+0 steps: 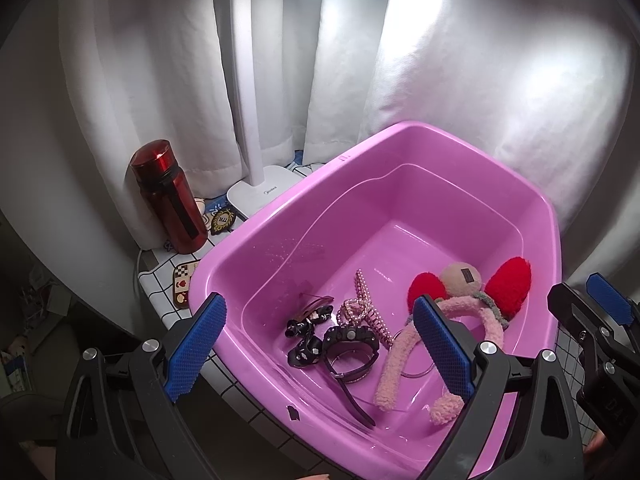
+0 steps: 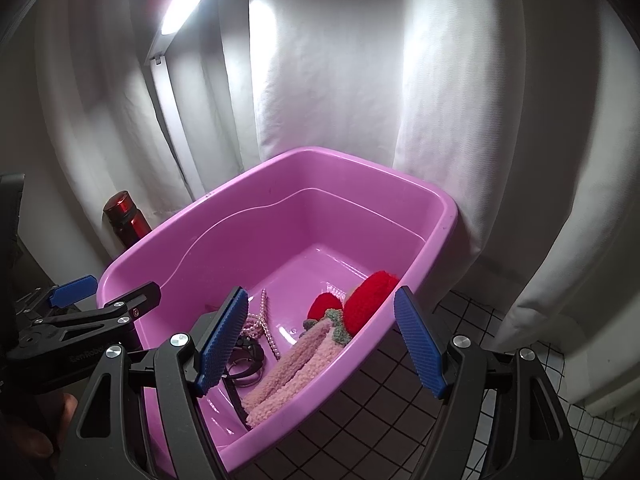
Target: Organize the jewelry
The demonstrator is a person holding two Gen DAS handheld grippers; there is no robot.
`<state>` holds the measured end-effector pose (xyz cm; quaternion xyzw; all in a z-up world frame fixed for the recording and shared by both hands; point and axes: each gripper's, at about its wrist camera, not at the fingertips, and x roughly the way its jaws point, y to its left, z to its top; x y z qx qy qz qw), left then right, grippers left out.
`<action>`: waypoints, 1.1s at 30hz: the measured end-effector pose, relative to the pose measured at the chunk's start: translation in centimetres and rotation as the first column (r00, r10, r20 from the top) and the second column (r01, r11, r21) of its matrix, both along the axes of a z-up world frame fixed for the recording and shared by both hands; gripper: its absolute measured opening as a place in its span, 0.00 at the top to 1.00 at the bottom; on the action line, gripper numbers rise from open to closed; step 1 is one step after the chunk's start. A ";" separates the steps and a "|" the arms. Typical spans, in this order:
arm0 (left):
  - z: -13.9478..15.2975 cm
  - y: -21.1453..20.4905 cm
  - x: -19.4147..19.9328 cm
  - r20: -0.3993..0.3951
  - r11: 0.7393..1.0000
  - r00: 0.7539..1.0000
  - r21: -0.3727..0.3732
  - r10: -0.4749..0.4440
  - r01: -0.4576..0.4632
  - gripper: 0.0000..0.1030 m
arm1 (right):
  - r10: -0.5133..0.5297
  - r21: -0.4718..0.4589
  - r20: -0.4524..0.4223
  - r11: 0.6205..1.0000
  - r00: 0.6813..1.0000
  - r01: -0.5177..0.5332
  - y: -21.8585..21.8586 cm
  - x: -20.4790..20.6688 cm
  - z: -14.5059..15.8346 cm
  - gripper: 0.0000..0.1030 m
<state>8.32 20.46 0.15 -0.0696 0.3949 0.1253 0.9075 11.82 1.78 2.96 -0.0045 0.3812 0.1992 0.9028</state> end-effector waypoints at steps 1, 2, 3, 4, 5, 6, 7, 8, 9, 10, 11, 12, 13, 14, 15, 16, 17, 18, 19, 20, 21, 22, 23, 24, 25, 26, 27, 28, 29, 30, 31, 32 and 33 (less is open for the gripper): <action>0.0 0.0 0.0 -0.001 1.000 1.000 0.000 -0.001 0.001 0.10 | -0.001 0.001 0.000 1.000 1.000 0.001 -0.1 0.0 0.0 0.30; 0.0 0.0 0.0 -0.001 1.000 1.000 0.000 0.000 0.000 0.10 | -0.001 0.001 0.000 1.000 1.000 0.001 -0.1 0.0 0.0 0.30; 0.0 -0.1 0.0 -0.001 1.000 1.000 0.000 -0.002 0.002 0.10 | -0.001 -0.001 0.000 1.000 1.000 0.001 -0.1 -0.1 0.0 0.30; 0.0 -0.1 0.1 -0.001 1.000 1.000 0.000 -0.003 0.003 0.10 | 0.000 0.000 0.001 1.000 1.000 0.000 -0.1 -0.1 0.1 0.30; 0.0 -0.1 0.1 -0.001 1.000 1.000 0.001 -0.002 0.002 0.10 | 0.001 0.001 0.001 1.000 1.000 -0.001 -0.1 -0.1 0.1 0.30; 0.0 0.0 0.1 -0.002 1.000 1.000 0.001 -0.004 0.004 0.10 | 0.000 0.001 0.001 1.000 1.000 0.000 -0.1 -0.1 0.1 0.30; 0.1 -0.1 0.1 -0.002 1.000 1.000 0.000 -0.005 0.005 0.10 | -0.001 0.001 0.001 1.000 1.000 0.001 0.0 -0.1 0.1 0.30; 0.1 -0.1 0.0 -0.001 1.000 1.000 0.001 -0.005 0.005 0.10 | 0.000 0.001 0.001 1.000 1.000 0.000 -0.1 -0.1 0.1 0.30; 0.1 -0.1 0.0 0.000 1.000 1.000 0.002 -0.005 0.005 0.10 | 0.000 0.001 0.001 1.000 1.000 0.000 -0.1 -0.1 0.1 0.30; 0.1 -0.1 0.0 0.000 1.000 1.000 0.003 -0.005 0.005 0.10 | -0.001 0.001 0.001 1.000 1.000 0.001 -0.1 -0.1 0.1 0.30; 0.1 -0.2 0.0 0.001 1.000 1.000 0.003 -0.006 0.006 0.10 | -0.001 0.001 0.001 1.000 1.000 0.001 -0.1 -0.1 0.1 0.30; 0.2 -0.2 0.0 0.001 1.000 1.000 0.004 -0.006 0.006 0.10 | -0.001 0.001 0.002 1.000 1.000 0.001 -0.1 -0.1 0.1 0.30; 0.2 -0.3 -0.1 0.002 1.000 1.000 0.005 -0.006 0.006 0.10 | -0.001 0.002 0.001 1.000 1.000 0.001 -0.1 -0.1 0.1 0.30; 0.2 -0.3 -0.1 0.002 1.000 1.000 0.006 -0.007 0.007 0.10 | -0.002 0.003 0.002 1.000 1.000 0.002 -0.2 -0.1 0.1 0.30; 0.2 -0.4 -0.1 0.002 1.000 1.000 0.006 -0.007 0.007 0.10 | -0.002 0.003 0.003 1.000 1.000 0.002 -0.3 -0.2 0.1 0.30; 0.2 -0.4 -0.2 0.003 1.000 1.000 0.006 -0.007 0.007 0.10 | -0.003 0.003 0.003 1.000 1.000 0.003 -0.3 -0.2 0.2 0.30; 0.2 -0.5 -0.2 0.003 1.000 1.000 0.007 -0.006 0.006 0.10 | -0.002 0.004 0.004 1.000 1.000 0.002 -0.3 -0.3 0.2 0.30; 0.3 -0.5 -0.2 0.003 1.000 1.000 0.007 -0.006 0.006 0.10 | -0.003 0.003 0.005 1.000 1.000 0.003 -0.3 -0.4 0.3 0.30; 0.3 -0.5 -0.2 0.003 1.000 1.000 0.007 -0.006 0.006 0.10 | -0.004 0.004 0.005 1.000 1.000 0.004 -0.3 -0.4 0.3 0.30; 0.3 -0.5 -0.2 0.004 1.000 1.000 0.007 -0.005 0.005 0.10 | -0.004 0.004 0.006 1.000 1.000 0.004 -0.4 -0.4 0.4 0.30; 0.3 -0.5 -0.2 0.004 1.000 1.000 0.008 -0.006 0.006 0.10 | -0.005 0.005 0.005 1.000 1.000 0.005 -0.4 -0.4 0.4 0.30; 0.3 -0.5 -0.3 0.004 1.000 1.000 0.009 -0.006 0.006 0.10 | -0.005 0.006 0.005 1.000 1.000 0.005 -0.4 -0.4 0.4 0.30; 0.3 -0.5 -0.3 0.004 1.000 1.000 0.009 -0.007 0.007 0.10 | -0.005 0.007 0.006 1.000 1.000 0.005 -0.4 -0.4 0.4 0.30; 0.4 -0.5 -0.3 0.005 1.000 1.000 0.010 -0.007 0.007 0.10 | -0.006 0.007 0.008 1.000 1.000 0.006 -0.4 -0.5 0.5 0.30; 0.4 -0.5 -0.3 0.005 1.000 1.000 0.012 -0.006 0.006 0.10 | -0.007 0.008 0.008 1.000 1.000 0.007 -0.5 -0.6 0.5 0.30; 0.4 -0.5 -0.3 0.005 1.000 1.000 0.012 -0.007 0.007 0.10 | -0.008 0.009 0.009 1.000 1.000 0.007 -0.5 -0.6 0.5 0.30; 0.5 -0.5 -0.4 0.005 1.000 1.000 0.011 -0.008 0.008 0.10 | -0.007 0.009 0.008 1.000 1.000 0.007 -0.5 -0.6 0.5 0.30; 0.5 -0.5 -0.4 0.005 1.000 1.000 0.012 -0.007 0.007 0.10 | -0.006 0.010 0.008 1.000 1.000 0.006 -0.5 -0.6 0.5 0.30; 0.5 -0.5 -0.4 0.005 1.000 1.000 0.012 -0.009 0.009 0.10 | -0.006 0.009 0.007 1.000 1.000 0.006 -0.6 -0.6 0.6 0.30; 0.5 -0.5 -0.4 0.006 1.000 1.000 0.012 -0.008 0.008 0.10 | -0.007 0.010 0.008 1.000 1.000 0.007 -0.6 -0.7 0.6 0.30; 0.5 -0.5 -0.4 0.006 1.000 1.000 0.013 -0.007 0.007 0.10 | -0.007 0.011 0.008 1.000 1.000 0.007 -0.6 -0.7 0.6 0.30; 0.6 -0.5 -0.5 0.007 1.000 1.000 0.012 -0.007 0.007 0.10 | -0.007 0.011 0.009 1.000 1.000 0.007 -0.6 -0.7 0.6 0.30; 0.6 -0.5 -0.5 0.008 1.000 1.000 0.012 -0.007 0.006 0.10 | -0.008 0.010 0.009 1.000 1.000 0.008 -0.6 -0.7 0.6 0.30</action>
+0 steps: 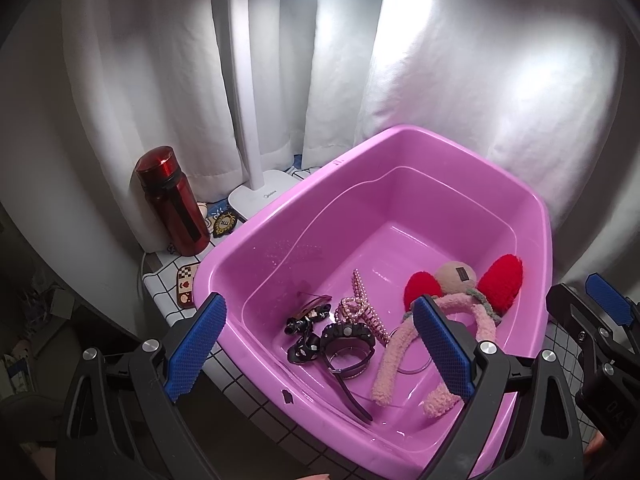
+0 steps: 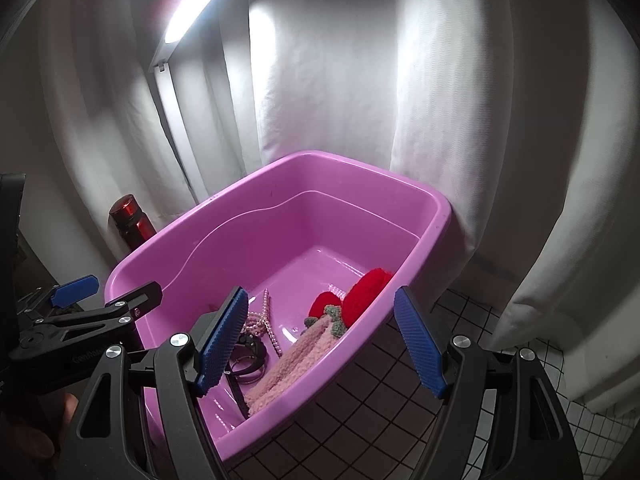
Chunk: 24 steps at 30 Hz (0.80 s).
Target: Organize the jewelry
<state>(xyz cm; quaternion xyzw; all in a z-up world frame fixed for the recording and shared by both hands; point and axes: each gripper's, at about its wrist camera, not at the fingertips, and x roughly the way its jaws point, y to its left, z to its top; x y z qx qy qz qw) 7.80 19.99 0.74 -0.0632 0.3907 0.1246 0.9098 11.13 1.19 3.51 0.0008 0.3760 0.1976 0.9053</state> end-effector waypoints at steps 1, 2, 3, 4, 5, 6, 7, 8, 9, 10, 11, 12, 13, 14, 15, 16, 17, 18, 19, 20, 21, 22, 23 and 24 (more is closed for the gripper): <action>0.1 0.0 -0.1 0.001 1.000 1.000 0.000 0.000 0.000 0.10 | 0.000 0.000 0.001 1.000 1.000 0.000 0.0 0.0 0.0 0.30; 0.1 0.0 -0.1 0.001 1.000 1.000 0.001 0.000 0.000 0.10 | 0.000 0.000 0.002 1.000 1.000 0.000 0.0 -0.1 0.0 0.30; 0.1 0.0 -0.1 0.001 1.000 1.000 0.001 -0.002 0.002 0.10 | 0.001 0.001 0.003 1.000 1.000 -0.001 0.0 -0.3 0.1 0.30; 0.1 0.1 -0.1 0.002 1.000 1.000 0.001 -0.003 0.003 0.10 | 0.001 0.001 0.004 1.000 1.000 -0.001 0.0 -0.3 0.1 0.30; 0.2 0.1 -0.2 0.003 1.000 1.000 0.001 -0.004 0.004 0.10 | 0.001 0.002 0.004 1.000 1.000 -0.001 0.0 -0.4 0.1 0.30; 0.2 0.1 -0.2 0.003 1.000 1.000 0.002 -0.004 0.004 0.10 | 0.001 0.003 0.004 1.000 1.000 -0.001 0.0 -0.4 0.1 0.30; 0.2 0.1 -0.2 0.003 1.000 1.000 0.003 -0.003 0.003 0.10 | 0.001 0.004 0.005 1.000 1.000 -0.001 0.0 -0.4 0.1 0.30; 0.2 0.1 -0.2 0.002 1.000 1.000 0.003 -0.003 0.003 0.10 | 0.001 0.005 0.004 1.000 1.000 -0.001 0.0 -0.5 0.1 0.30; 0.2 0.1 -0.3 0.003 1.000 1.000 0.002 -0.003 0.003 0.10 | 0.001 0.005 0.004 1.000 1.000 -0.001 0.0 -0.5 0.1 0.30; 0.3 0.2 -0.3 0.004 1.000 1.000 0.003 -0.002 0.002 0.10 | 0.001 0.005 0.005 1.000 1.000 -0.001 0.0 -0.6 0.1 0.30; 0.3 0.2 -0.4 0.004 1.000 1.000 0.003 -0.002 0.002 0.10 | 0.003 0.005 0.006 1.000 1.000 -0.003 0.1 -0.6 0.1 0.30; 0.4 0.3 -0.5 0.004 1.000 1.000 0.003 -0.002 0.002 0.10 | 0.002 0.005 0.007 1.000 1.000 -0.002 0.1 -0.6 0.2 0.30; 0.4 0.3 -0.5 0.004 1.000 1.000 0.002 -0.002 0.002 0.10 | 0.002 0.005 0.007 1.000 1.000 -0.002 0.1 -0.6 0.2 0.30; 0.5 0.4 -0.6 0.005 1.000 1.000 0.002 -0.002 0.002 0.10 | 0.001 0.006 0.007 1.000 1.000 -0.001 0.1 -0.6 0.2 0.30; 0.5 0.4 -0.6 0.005 1.000 1.000 0.003 -0.002 0.002 0.10 | 0.001 0.006 0.007 1.000 1.000 -0.001 0.1 -0.6 0.2 0.30; 0.5 0.4 -0.5 0.004 1.000 1.000 0.004 -0.002 0.002 0.10 | 0.000 0.006 0.006 1.000 1.000 0.000 0.1 -0.6 0.2 0.30; 0.5 0.4 -0.5 0.004 1.000 1.000 0.003 -0.002 0.002 0.10 | 0.001 0.006 0.006 1.000 1.000 -0.001 0.1 -0.6 0.2 0.30; 0.5 0.4 -0.5 0.004 1.000 1.000 0.002 -0.004 0.004 0.10 | 0.001 0.005 0.006 1.000 1.000 -0.001 0.1 -0.6 0.2 0.30; 0.4 0.4 -0.5 0.004 1.000 1.000 0.003 -0.004 0.004 0.10 | 0.002 0.005 0.007 1.000 1.000 -0.002 0.1 -0.6 0.2 0.30; 0.5 0.4 -0.5 0.004 1.000 1.000 0.003 -0.004 0.004 0.10 | 0.002 0.004 0.007 1.000 1.000 -0.002 0.1 -0.6 0.2 0.30; 0.4 0.4 -0.5 0.004 1.000 1.000 0.003 -0.003 0.003 0.10 | 0.003 0.004 0.006 1.000 1.000 -0.003 0.2 -0.6 0.2 0.30; 0.4 0.4 -0.5 0.005 1.000 1.000 0.003 -0.004 0.004 0.10 | 0.002 0.005 0.006 1.000 1.000 -0.002 0.2 -0.6 0.2 0.30; 0.5 0.4 -0.5 0.005 1.000 1.000 0.003 -0.004 0.004 0.10 | 0.001 0.005 0.006 1.000 1.000 -0.001 0.2 -0.6 0.1 0.30; 0.4 0.4 -0.5 0.004 1.000 1.000 0.004 -0.004 0.004 0.10 | 0.001 0.005 0.005 1.000 1.000 -0.001 0.2 -0.6 0.1 0.30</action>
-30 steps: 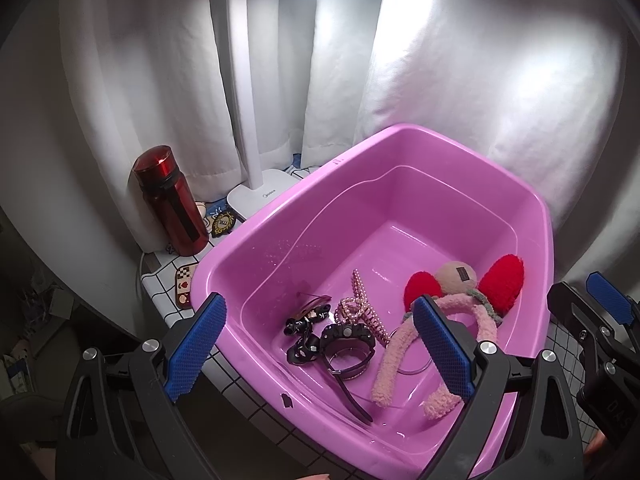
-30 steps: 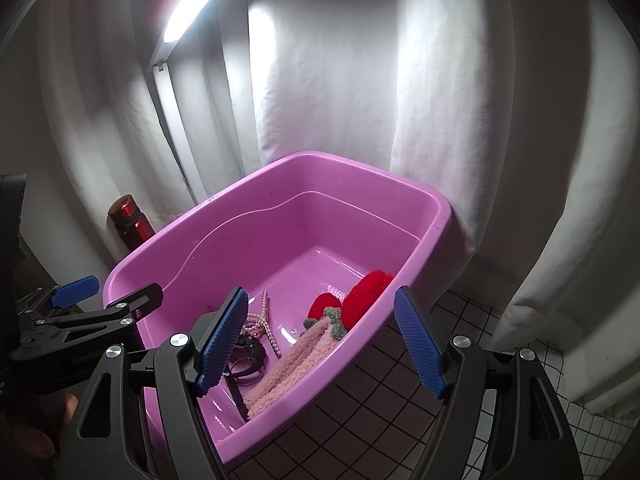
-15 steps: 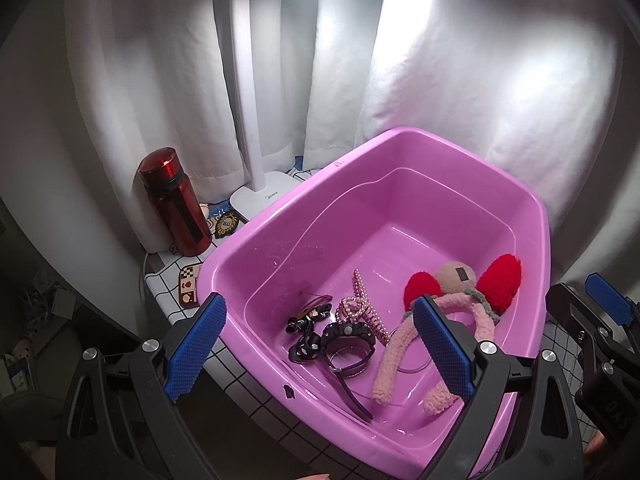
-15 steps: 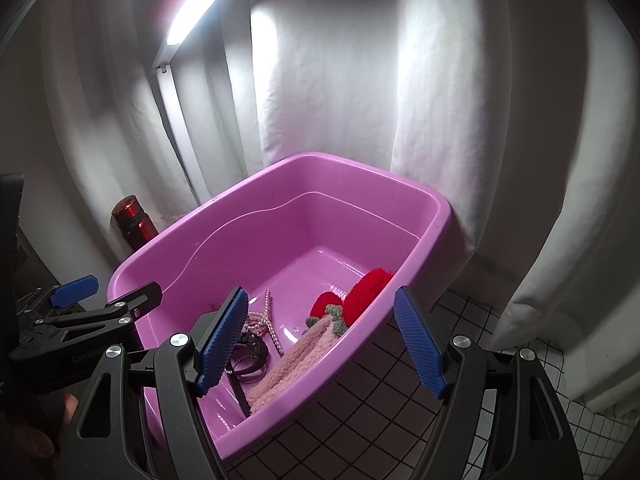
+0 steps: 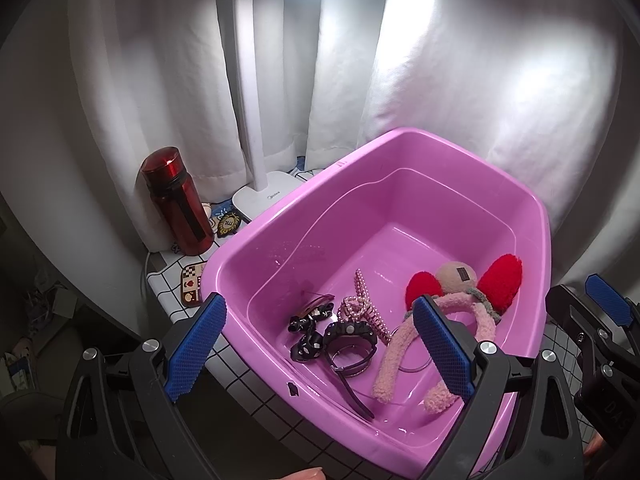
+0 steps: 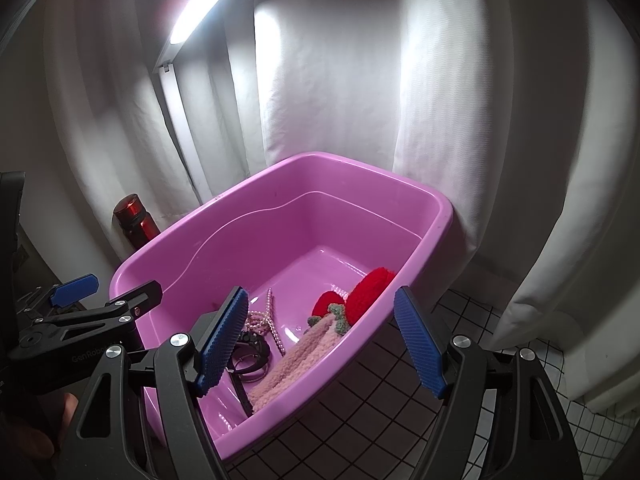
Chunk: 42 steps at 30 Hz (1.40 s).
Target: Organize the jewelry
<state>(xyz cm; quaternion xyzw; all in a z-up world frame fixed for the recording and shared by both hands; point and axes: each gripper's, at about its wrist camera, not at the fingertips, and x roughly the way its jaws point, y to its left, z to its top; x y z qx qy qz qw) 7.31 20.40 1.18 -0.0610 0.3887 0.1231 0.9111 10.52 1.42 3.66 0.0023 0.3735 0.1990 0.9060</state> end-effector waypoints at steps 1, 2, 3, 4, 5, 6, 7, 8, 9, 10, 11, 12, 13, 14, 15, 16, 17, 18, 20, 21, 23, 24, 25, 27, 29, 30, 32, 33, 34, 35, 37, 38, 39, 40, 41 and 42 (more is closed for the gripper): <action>0.0 0.0 0.0 0.000 1.000 1.000 -0.001 0.001 -0.001 0.10 | 0.000 0.000 0.000 1.000 1.000 0.000 -0.1 0.0 0.0 0.30; 0.0 0.0 0.0 -0.001 1.000 1.000 -0.002 0.001 -0.001 0.10 | 0.000 -0.001 0.000 1.000 1.000 0.000 0.0 0.0 0.0 0.30; 0.0 -0.1 0.0 0.000 1.000 1.000 -0.001 0.000 0.000 0.10 | 0.000 0.000 0.002 1.000 1.000 0.000 0.0 0.0 0.0 0.30; 0.0 -0.1 0.0 0.000 1.000 1.000 0.000 0.000 0.000 0.10 | 0.000 0.001 0.001 1.000 1.000 0.000 0.0 0.0 0.0 0.30; 0.0 0.0 0.0 0.000 1.000 1.000 0.000 -0.001 0.001 0.10 | 0.001 0.001 0.000 1.000 1.000 -0.001 0.0 0.0 0.0 0.30; 0.0 -0.1 0.0 0.001 1.000 1.000 -0.001 0.000 0.000 0.10 | 0.002 -0.001 0.002 1.000 1.000 -0.002 -0.1 0.0 0.0 0.30; 0.0 -0.1 0.0 0.001 1.000 1.000 -0.001 0.001 -0.001 0.10 | 0.002 -0.001 0.002 1.000 1.000 -0.002 -0.1 0.0 0.0 0.30; 0.0 -0.1 0.0 0.000 1.000 1.000 -0.001 0.001 -0.001 0.10 | 0.001 -0.001 0.002 1.000 1.000 -0.001 0.0 0.0 0.0 0.30; 0.0 -0.1 0.0 0.000 1.000 1.000 0.000 0.002 -0.002 0.10 | 0.002 0.000 0.000 1.000 1.000 -0.002 -0.1 0.0 0.0 0.30; 0.0 -0.1 0.0 0.000 1.000 1.000 -0.001 0.001 -0.001 0.10 | 0.002 -0.001 0.000 1.000 1.000 -0.002 -0.1 0.0 0.0 0.30; 0.0 -0.1 0.0 -0.001 1.000 1.000 -0.004 -0.002 0.002 0.10 | 0.001 -0.002 0.000 1.000 1.000 -0.001 0.0 0.0 0.0 0.30; 0.0 -0.1 0.0 -0.001 1.000 1.000 -0.008 -0.004 0.004 0.10 | 0.000 -0.002 0.000 1.000 1.000 0.000 -0.1 0.0 0.0 0.30; -0.1 -0.1 0.0 0.000 1.000 1.000 -0.009 -0.006 0.006 0.10 | -0.001 -0.001 -0.001 1.000 1.000 0.001 -0.2 0.0 -0.1 0.30; -0.1 -0.1 0.0 0.002 1.000 1.000 -0.007 -0.007 0.007 0.10 | -0.002 -0.001 -0.001 1.000 1.000 0.002 -0.2 0.0 0.0 0.30; -0.2 -0.2 0.0 0.005 1.000 1.000 -0.004 -0.008 0.008 0.10 | -0.004 -0.001 -0.001 1.000 1.000 0.004 -0.2 0.0 -0.1 0.30; -0.1 -0.2 0.0 0.007 1.000 1.000 -0.005 -0.010 0.010 0.10 | -0.006 -0.002 -0.001 1.000 1.000 0.006 -0.3 0.0 -0.1 0.30; -0.1 -0.1 0.0 0.007 1.000 1.000 -0.008 -0.013 0.013 0.10 | -0.006 -0.001 -0.001 1.000 1.000 0.006 -0.3 0.0 -0.1 0.30; -0.1 -0.2 0.0 0.006 1.000 1.000 -0.009 -0.014 0.014 0.10 | -0.007 -0.001 -0.002 1.000 1.000 0.007 -0.3 0.0 -0.1 0.30; -0.1 -0.2 0.1 0.004 1.000 1.000 -0.006 -0.012 0.012 0.10 | -0.006 -0.002 -0.001 1.000 1.000 0.006 -0.4 0.0 -0.1 0.30; -0.1 -0.2 0.0 0.004 1.000 1.000 -0.008 -0.014 0.014 0.10 | -0.006 -0.002 -0.002 1.000 1.000 0.006 -0.4 0.0 -0.1 0.30; -0.1 -0.2 0.0 0.005 1.000 1.000 -0.011 -0.018 0.018 0.10 | -0.005 -0.002 -0.002 1.000 1.000 0.005 -0.4 0.0 -0.1 0.30; -0.1 -0.2 0.0 0.005 1.000 1.000 -0.010 -0.017 0.017 0.10 | -0.005 -0.001 0.000 1.000 1.000 0.005 -0.4 0.0 -0.1 0.30; -0.1 -0.2 0.0 0.004 1.000 1.000 -0.010 -0.016 0.016 0.10 | -0.006 -0.001 -0.001 1.000 1.000 0.006 -0.4 0.0 -0.1 0.30; -0.1 -0.2 0.0 0.004 1.000 1.000 -0.010 -0.016 0.016 0.10 | -0.006 -0.001 -0.002 1.000 1.000 0.006 -0.4 0.0 -0.1 0.30; -0.1 -0.2 0.0 0.004 1.000 1.000 -0.011 -0.016 0.016 0.10 | -0.005 -0.001 0.000 1.000 1.000 0.005 -0.4 0.0 -0.1 0.30; -0.1 -0.2 0.0 0.003 1.000 1.000 -0.010 -0.016 0.016 0.10 | -0.005 -0.001 0.001 1.000 1.000 0.005 -0.5 0.0 -0.1 0.30; -0.1 -0.2 0.0 0.004 1.000 1.000 -0.011 -0.015 0.015 0.10 | -0.006 -0.001 0.001 1.000 1.000 0.006 -0.5 -0.1 -0.1 0.30; -0.1 -0.2 0.0 0.004 1.000 1.000 -0.012 -0.014 0.015 0.10 | -0.006 -0.001 0.001 1.000 1.000 0.006 -0.5 -0.1 -0.1 0.30; -0.1 -0.2 0.0 0.003 1.000 1.000 -0.011 -0.015 0.015 0.10 | -0.005 0.000 0.001 1.000 1.000 0.005 -0.5 -0.1 -0.1 0.30; -0.1 -0.2 0.0 0.003 1.000 1.000 -0.013 -0.016 0.016 0.10 | -0.005 -0.001 0.001 1.000 1.000 0.005 -0.5 -0.1 -0.1 0.30; -0.2 -0.2 -0.1 0.003 1.000 1.000 -0.012 -0.014 0.014 0.10 | -0.006 0.000 0.000 1.000 1.000 0.006 -0.5 -0.1 -0.1 0.30; -0.2 -0.1 0.0 0.003 1.000 1.000 -0.012 -0.016 0.016 0.10 | -0.006 0.000 0.000 1.000 1.000 0.006 -0.5 -0.1 -0.1 0.30; -0.2 -0.1 -0.1 0.003 1.000 1.000 -0.013 -0.017 0.017 0.10 | -0.005 0.000 0.000 1.000 1.000 0.005 -0.5 -0.1 -0.1 0.30; -0.2 -0.1 -0.1 0.004 1.000 1.000 -0.012 -0.016 0.016 0.10 | -0.005 0.000 0.000 1.000 1.000 0.005 -0.5 -0.1 -0.1 0.30; -0.2 -0.1 -0.1 0.003 1.000 1.000 -0.010 -0.015 0.015 0.10 | -0.005 -0.001 0.000 1.000 1.000 0.005 -0.5 -0.1 -0.1 0.30; -0.2 -0.1 -0.1 0.002 1.000 1.000 -0.011 -0.015 0.015 0.10 | -0.005 0.000 0.000 1.000 1.000 0.005 -0.5 -0.1 -0.1 0.30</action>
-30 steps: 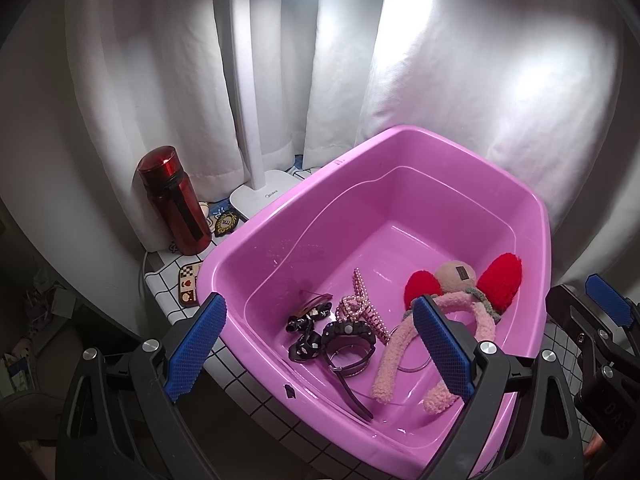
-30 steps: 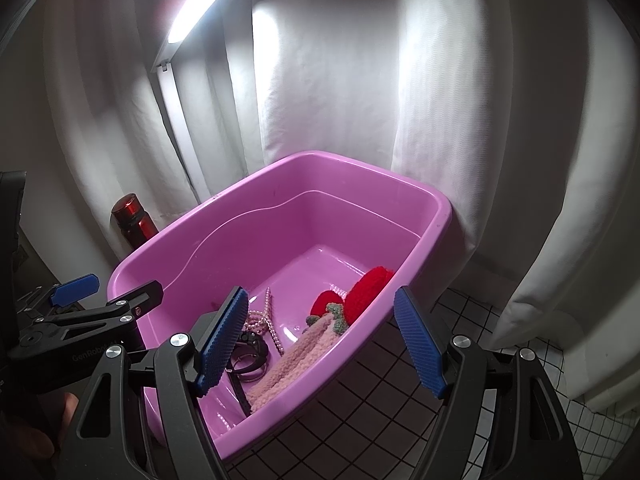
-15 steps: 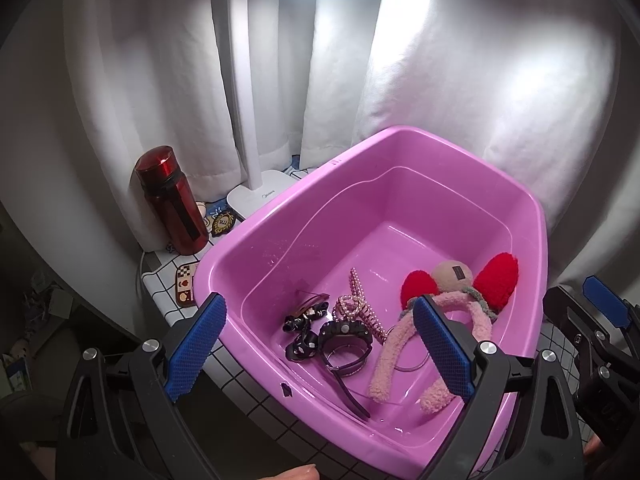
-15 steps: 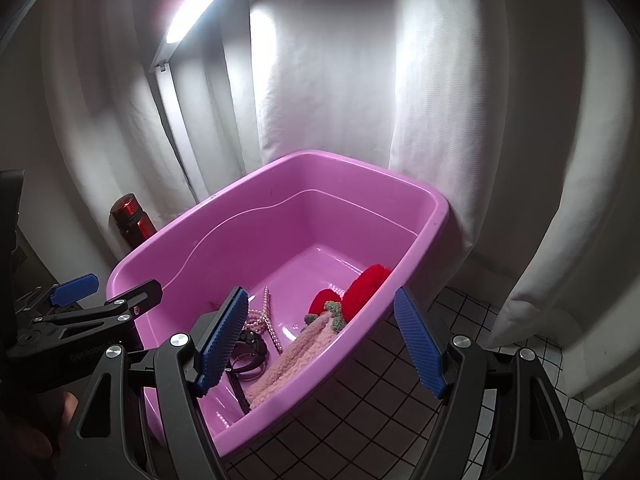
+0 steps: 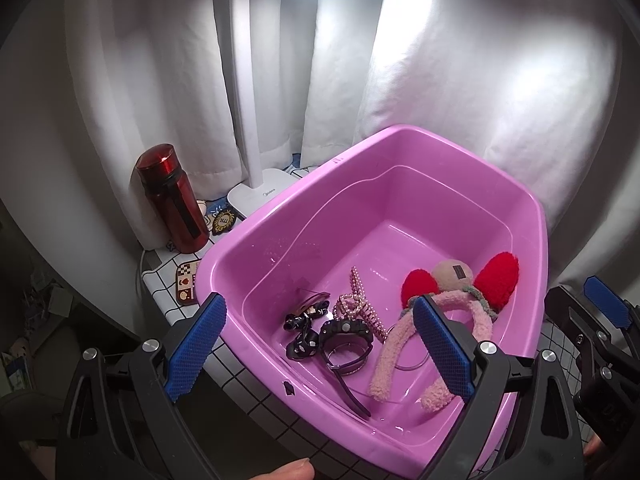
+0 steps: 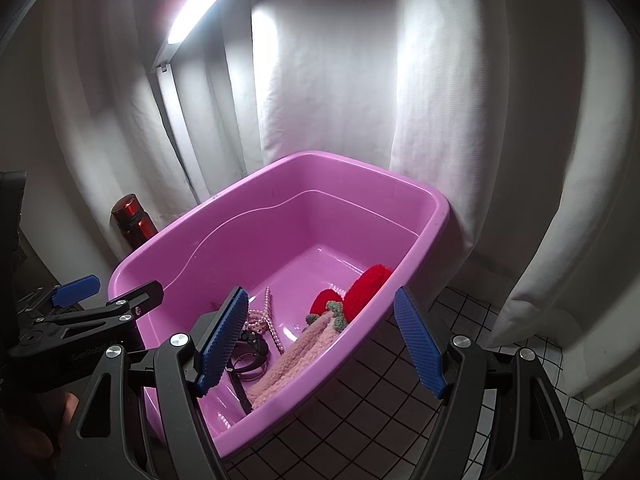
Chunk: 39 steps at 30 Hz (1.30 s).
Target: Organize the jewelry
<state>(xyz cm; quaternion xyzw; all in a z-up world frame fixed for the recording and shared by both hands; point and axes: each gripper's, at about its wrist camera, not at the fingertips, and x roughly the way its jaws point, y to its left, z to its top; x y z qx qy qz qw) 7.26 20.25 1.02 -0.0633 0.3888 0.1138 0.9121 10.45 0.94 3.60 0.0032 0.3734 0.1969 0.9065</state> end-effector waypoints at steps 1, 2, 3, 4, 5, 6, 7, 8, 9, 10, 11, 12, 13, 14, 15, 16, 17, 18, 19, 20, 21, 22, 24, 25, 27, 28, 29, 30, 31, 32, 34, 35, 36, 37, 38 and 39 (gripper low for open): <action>0.0 0.0 0.0 0.000 1.000 1.000 -0.001 0.001 -0.001 0.10 | 0.000 0.000 0.000 1.000 1.000 0.000 0.0 0.0 0.0 0.30; 0.0 0.0 0.0 -0.001 1.000 1.000 -0.002 0.002 -0.002 0.10 | -0.001 -0.001 0.001 1.000 1.000 0.001 0.0 0.0 0.0 0.30; 0.0 0.0 0.0 0.000 1.000 1.000 -0.002 0.002 -0.002 0.10 | -0.001 0.000 0.002 1.000 1.000 0.001 0.0 0.0 0.0 0.30; 0.0 0.0 0.0 0.000 1.000 1.000 -0.001 0.002 -0.002 0.10 | -0.001 0.000 0.001 1.000 1.000 0.001 0.0 0.0 0.0 0.30; 0.0 -0.1 0.0 0.000 1.000 1.000 -0.001 0.001 -0.001 0.10 | -0.002 0.000 0.000 1.000 1.000 0.002 0.0 0.1 0.0 0.30; 0.0 0.0 0.0 0.001 1.000 1.000 0.000 0.001 -0.001 0.10 | -0.002 0.000 -0.001 1.000 1.000 0.002 0.0 0.1 0.0 0.30; 0.0 -0.1 0.0 0.002 1.000 1.000 0.000 0.003 -0.003 0.10 | -0.002 0.000 0.000 1.000 1.000 0.002 0.0 0.0 0.0 0.30; 0.0 0.0 0.0 0.002 1.000 1.000 0.000 0.002 -0.002 0.10 | -0.001 -0.001 0.000 1.000 1.000 0.001 0.0 0.0 0.0 0.30; -0.1 0.0 0.0 0.001 1.000 1.000 0.000 0.002 -0.002 0.10 | -0.001 -0.001 0.000 1.000 1.000 0.001 0.0 0.0 0.0 0.30; 0.0 0.0 0.0 0.000 1.000 1.000 0.000 0.002 -0.002 0.10 | -0.002 -0.001 -0.001 1.000 1.000 0.002 0.1 0.0 0.0 0.30; 0.0 0.0 0.0 0.001 1.000 1.000 0.000 0.003 -0.003 0.10 | -0.002 -0.001 0.000 1.000 1.000 0.002 0.1 0.0 0.0 0.30; 0.0 -0.1 0.0 0.001 1.000 1.000 0.001 0.003 -0.003 0.10 | -0.003 -0.001 0.000 1.000 1.000 0.003 0.1 0.1 0.0 0.30; 0.0 -0.1 0.0 0.001 1.000 1.000 0.002 0.003 -0.003 0.10 | -0.003 -0.001 -0.001 1.000 1.000 0.003 0.1 0.1 0.0 0.30; 0.0 -0.1 0.0 0.001 1.000 1.000 0.001 0.003 -0.003 0.10 | -0.003 -0.001 -0.001 1.000 1.000 0.003 0.1 0.0 0.0 0.30; 0.0 -0.1 0.0 0.001 1.000 1.000 0.000 0.004 -0.004 0.10 | -0.003 -0.001 -0.001 1.000 1.000 0.003 0.0 0.1 0.0 0.30; 0.0 -0.1 0.0 0.001 1.000 1.000 0.000 0.004 -0.004 0.10 | -0.002 -0.001 -0.001 1.000 1.000 0.002 0.0 0.1 0.0 0.30; 0.0 -0.1 0.0 0.001 1.000 1.000 0.001 0.004 -0.004 0.10 | -0.002 -0.001 -0.001 1.000 1.000 0.002 0.0 0.1 -0.1 0.30; 0.0 -0.2 0.1 0.002 1.000 1.000 0.000 0.005 -0.005 0.10 | -0.002 -0.001 -0.002 1.000 1.000 0.002 0.0 0.1 -0.1 0.30; 0.0 -0.2 0.0 0.002 1.000 1.000 0.001 0.004 -0.004 0.10 | -0.003 -0.001 -0.001 1.000 1.000 0.003 0.0 0.1 0.0 0.30; 0.0 -0.2 0.1 0.001 1.000 1.000 0.001 0.004 -0.004 0.10 | -0.003 -0.001 -0.001 1.000 1.000 0.003 0.0 0.1 0.0 0.30; 0.0 -0.2 0.1 0.000 1.000 1.000 0.000 0.005 -0.005 0.10 | -0.003 -0.001 -0.002 1.000 1.000 0.003 0.0 0.1 0.0 0.30; -0.1 -0.3 0.1 -0.001 1.000 1.000 -0.001 0.003 -0.003 0.10 | -0.003 -0.001 -0.001 1.000 1.000 0.003 0.0 0.1 0.0 0.30; -0.1 -0.2 0.1 -0.003 1.000 1.000 -0.001 0.001 -0.001 0.10 | -0.003 0.000 -0.001 1.000 1.000 0.003 0.0 0.1 0.0 0.30; -0.1 -0.2 0.1 -0.003 1.000 1.000 -0.001 0.001 -0.001 0.10 | -0.003 -0.001 -0.001 1.000 1.000 0.003 0.0 0.1 0.0 0.30; -0.1 -0.3 0.2 -0.003 1.000 1.000 0.000 0.002 -0.002 0.10 | -0.004 0.000 -0.003 1.000 1.000 0.004 0.0 0.2 0.0 0.30; -0.1 -0.3 0.1 -0.003 1.000 1.000 0.001 0.002 -0.002 0.10 | -0.004 0.000 -0.003 1.000 1.000 0.004 0.0 0.2 0.0 0.30; -0.1 -0.3 0.1 -0.003 1.000 1.000 0.000 0.002 -0.002 0.10 | -0.004 0.000 -0.003 1.000 1.000 0.004 -0.1 0.2 -0.1 0.30; -0.1 -0.3 0.1 -0.004 1.000 1.000 -0.001 0.002 -0.002 0.10 | -0.005 0.000 -0.003 1.000 1.000 0.005 -0.1 0.3 -0.1 0.30; -0.1 -0.3 0.2 -0.003 1.000 1.000 -0.001 0.003 -0.003 0.10 | -0.006 0.000 -0.004 1.000 1.000 0.006 -0.1 0.3 -0.1 0.30; -0.2 -0.3 0.2 -0.004 1.000 1.000 -0.001 0.001 -0.001 0.10 | -0.005 0.000 -0.004 1.000 1.000 0.005 -0.1 0.3 -0.1 0.30; -0.2 -0.3 0.1 -0.004 1.000 1.000 0.000 0.000 0.000 0.10 | -0.006 -0.001 -0.003 1.000 1.000 0.006 -0.1 0.3 -0.1 0.30; -0.2 -0.3 0.0 -0.004 1.000 1.000 -0.001 -0.001 0.001 0.10 | -0.006 0.000 -0.003 1.000 1.000 0.006 -0.1 0.3 -0.1 0.30; -0.2 -0.4 0.1 -0.004 1.000 1.000 -0.001 0.000 0.000 0.10 | -0.006 0.000 -0.003 1.000 1.000 0.006 -0.1 0.3 -0.1 0.30; -0.2 -0.4 0.1 -0.004 1.000 1.000 -0.001 -0.001 0.001 0.10 | -0.006 0.000 -0.003 1.000 1.000 0.006 -0.1 0.3 -0.1 0.30; -0.2 -0.4 0.1 -0.003 1.000 1.000 0.000 -0.001 0.001 0.10 | -0.006 0.000 -0.003 1.000 1.000 0.006 -0.1 0.3 -0.1 0.30; -0.2 -0.4 0.1 -0.004 1.000 1.000 0.000 0.000 0.000 0.10 | -0.006 0.000 -0.003 1.000 1.000 0.006 -0.1 0.3 -0.1 0.30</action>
